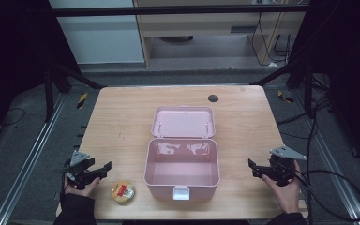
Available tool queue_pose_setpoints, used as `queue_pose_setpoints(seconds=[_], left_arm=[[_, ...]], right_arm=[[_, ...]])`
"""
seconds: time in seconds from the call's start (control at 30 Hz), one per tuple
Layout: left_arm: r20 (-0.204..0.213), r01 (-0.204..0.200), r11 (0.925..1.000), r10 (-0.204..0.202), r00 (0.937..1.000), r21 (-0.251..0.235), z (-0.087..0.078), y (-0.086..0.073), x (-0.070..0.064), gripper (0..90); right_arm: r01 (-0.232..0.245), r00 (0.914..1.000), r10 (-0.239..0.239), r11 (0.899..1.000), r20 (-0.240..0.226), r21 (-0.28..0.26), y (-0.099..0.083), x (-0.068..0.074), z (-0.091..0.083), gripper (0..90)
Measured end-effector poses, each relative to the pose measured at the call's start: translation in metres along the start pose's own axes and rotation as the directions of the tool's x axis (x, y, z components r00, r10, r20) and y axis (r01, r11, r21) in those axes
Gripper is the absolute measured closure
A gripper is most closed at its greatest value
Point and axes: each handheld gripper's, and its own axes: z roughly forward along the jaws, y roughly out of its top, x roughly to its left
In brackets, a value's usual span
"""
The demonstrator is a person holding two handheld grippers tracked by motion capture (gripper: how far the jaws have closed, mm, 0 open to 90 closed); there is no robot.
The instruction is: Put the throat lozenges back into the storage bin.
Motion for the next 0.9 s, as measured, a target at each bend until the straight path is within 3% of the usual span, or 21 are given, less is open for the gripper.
queue_pose_setpoints(seconds=[0.13, 0.37, 0.5, 0.73, 0.9], left_arm=[[0.009, -0.011, 0.9999, 0.011, 0.9999, -0.005, -0.002, 0.002, -0.003, 24.7], [0.081, -0.068, 0.9977, 0.068, 0.9944, -0.006, -0.01, 0.015, -0.009, 22.1], [0.142, -0.109, 0.9941, 0.107, 0.9842, 0.005, -0.014, 0.024, -0.013, 20.7], [0.195, -0.179, 0.9837, 0.173, 0.9654, 0.015, -0.024, 0.033, -0.011, 20.0], [0.237, -0.241, 0.9697, 0.225, 0.9451, 0.041, -0.034, 0.037, -0.011, 19.3]], right_arm=[[-0.005, 0.9999, 0.005, 1.0, 0.014, -0.013, -0.001, 0.001, -0.001, 4.7], [0.003, 0.9997, -0.003, 1.0, 0.025, -0.013, -0.002, 0.002, -0.002, 5.8], [0.003, 0.9994, -0.002, 1.0, 0.036, -0.02, -0.002, 0.002, -0.002, 5.8], [0.023, 0.997, -0.02, 0.999, 0.074, -0.04, -0.006, 0.003, -0.002, 6.1], [0.016, 0.997, -0.014, 0.999, 0.077, -0.031, -0.005, 0.002, -0.002, 4.3]])
